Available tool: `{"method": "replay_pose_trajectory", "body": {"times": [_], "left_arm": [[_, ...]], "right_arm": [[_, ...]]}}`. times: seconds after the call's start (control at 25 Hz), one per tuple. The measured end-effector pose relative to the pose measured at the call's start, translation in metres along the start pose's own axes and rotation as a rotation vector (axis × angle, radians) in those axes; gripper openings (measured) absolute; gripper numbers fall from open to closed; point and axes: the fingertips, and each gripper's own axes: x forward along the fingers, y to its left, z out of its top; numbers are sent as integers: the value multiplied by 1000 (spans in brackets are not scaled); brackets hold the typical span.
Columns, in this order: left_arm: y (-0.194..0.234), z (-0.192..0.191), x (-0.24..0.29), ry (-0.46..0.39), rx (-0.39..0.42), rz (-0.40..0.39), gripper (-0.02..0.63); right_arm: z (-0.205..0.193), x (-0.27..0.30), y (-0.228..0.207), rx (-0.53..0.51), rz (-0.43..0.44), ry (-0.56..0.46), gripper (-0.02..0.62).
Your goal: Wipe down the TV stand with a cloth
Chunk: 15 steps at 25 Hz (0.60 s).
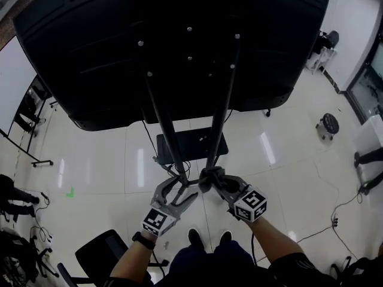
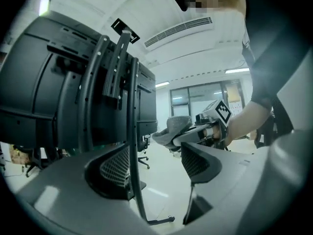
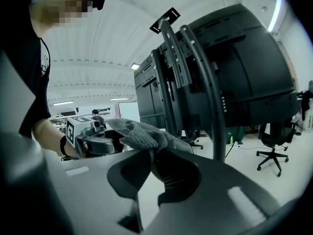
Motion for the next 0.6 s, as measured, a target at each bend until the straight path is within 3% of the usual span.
{"method": "replay_pose_trajectory", "body": {"times": [0.12,0.32,0.6], "left_arm": [[-16,27,-29,-39,25,18,352],[-54,52,-70,-76,-2,58,353],[-124,71,-102,-94,-35,112,353]], "right_arm": [[23,-33,24,-22,-11,-45,34],[44,-88,59,-96,-8,-91,33],[41,-156,104,-118,45,-128,34]]}}
